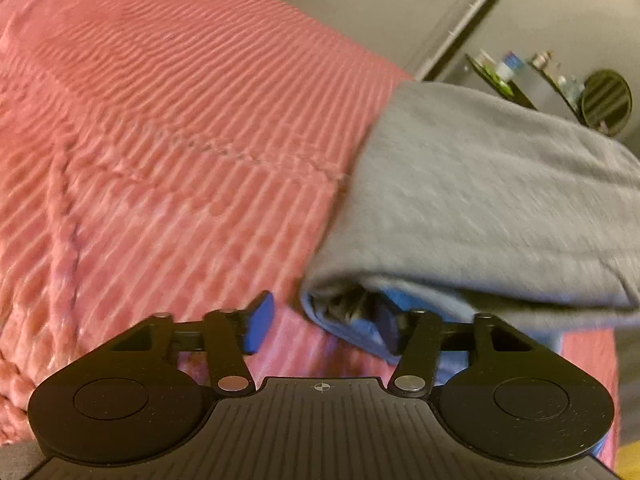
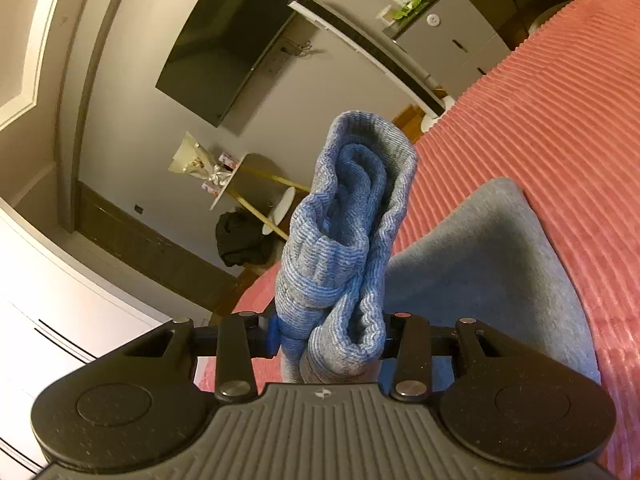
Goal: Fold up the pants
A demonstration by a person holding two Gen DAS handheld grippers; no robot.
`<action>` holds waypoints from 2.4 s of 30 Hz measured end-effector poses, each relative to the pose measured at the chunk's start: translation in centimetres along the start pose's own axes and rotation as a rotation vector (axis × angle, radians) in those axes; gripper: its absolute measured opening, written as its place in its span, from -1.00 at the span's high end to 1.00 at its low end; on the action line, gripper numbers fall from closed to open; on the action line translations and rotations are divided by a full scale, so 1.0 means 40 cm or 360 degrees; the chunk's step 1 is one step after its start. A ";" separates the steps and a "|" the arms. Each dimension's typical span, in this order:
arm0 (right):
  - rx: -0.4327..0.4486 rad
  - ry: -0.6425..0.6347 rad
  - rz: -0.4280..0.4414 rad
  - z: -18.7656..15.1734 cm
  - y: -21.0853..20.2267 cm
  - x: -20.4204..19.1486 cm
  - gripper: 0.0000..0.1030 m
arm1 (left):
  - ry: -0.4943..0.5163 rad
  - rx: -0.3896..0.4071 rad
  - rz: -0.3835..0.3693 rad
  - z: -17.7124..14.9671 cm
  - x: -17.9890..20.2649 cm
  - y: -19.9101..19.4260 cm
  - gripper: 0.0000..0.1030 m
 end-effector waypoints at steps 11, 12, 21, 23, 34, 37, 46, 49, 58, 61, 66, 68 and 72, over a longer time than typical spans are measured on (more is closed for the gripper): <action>-0.0165 -0.0162 -0.0422 -0.052 0.002 0.177 -0.27 | -0.0099 -0.0014 -0.0126 0.011 -0.023 -0.024 0.04; -0.0162 -0.0197 -0.0612 -0.057 -0.008 0.217 -0.35 | -0.0120 -0.0016 -0.0225 0.008 -0.022 -0.041 0.03; 0.0097 -0.0343 -0.0763 -0.020 -0.115 0.233 -0.50 | 0.0113 0.0260 -0.0312 0.072 0.059 -0.159 -0.56; 0.0135 -0.0450 -0.0769 -0.015 -0.086 0.195 -0.50 | 0.0205 0.0295 -0.0175 0.084 0.083 -0.123 -0.56; -0.0043 -0.1160 -0.0653 -0.071 0.193 -0.003 -0.43 | 0.0168 0.0169 0.0144 0.018 0.049 0.035 -0.60; -0.0030 -0.1213 -0.0661 -0.049 0.253 -0.025 -0.08 | 0.0154 0.0198 0.0115 0.009 0.051 0.033 -0.59; -0.0226 -0.1187 -0.0810 -0.051 0.509 0.068 0.67 | 0.0055 0.0204 0.0001 0.016 0.048 0.052 -0.59; -0.0171 -0.0973 -0.0805 -0.024 0.494 0.089 0.67 | 0.0031 0.0200 -0.0014 0.017 0.036 0.054 -0.61; -0.0256 -0.0852 -0.0474 -0.177 0.162 0.137 0.68 | -0.0042 0.0190 -0.0049 0.016 0.022 0.048 -0.64; -0.0101 -0.0583 -0.0334 -0.152 0.019 0.195 0.72 | -0.0050 0.0182 -0.0053 0.014 0.023 0.042 -0.64; 0.0026 -0.0340 -0.0298 -0.073 -0.069 0.260 0.36 | -0.0024 0.0145 -0.0061 0.008 0.033 0.040 -0.67; 0.0040 -0.0289 -0.0289 -0.056 -0.073 0.278 -0.72 | 0.0041 0.0121 -0.0052 0.006 0.046 0.042 -0.70; -0.0159 0.0020 -0.0189 -0.064 -0.014 0.376 -0.72 | 0.0123 -0.0040 -0.0121 0.026 0.060 0.058 -0.78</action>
Point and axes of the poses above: each gripper's, at about its wrist camera, not at the fingertips, and y roughly the way its jaws point, x to its right, z to its top, the point moved 8 cm from there along y, roughly the way its jaws point, and after that the axes turned 1 degree about -x, right-handed, at the moved point
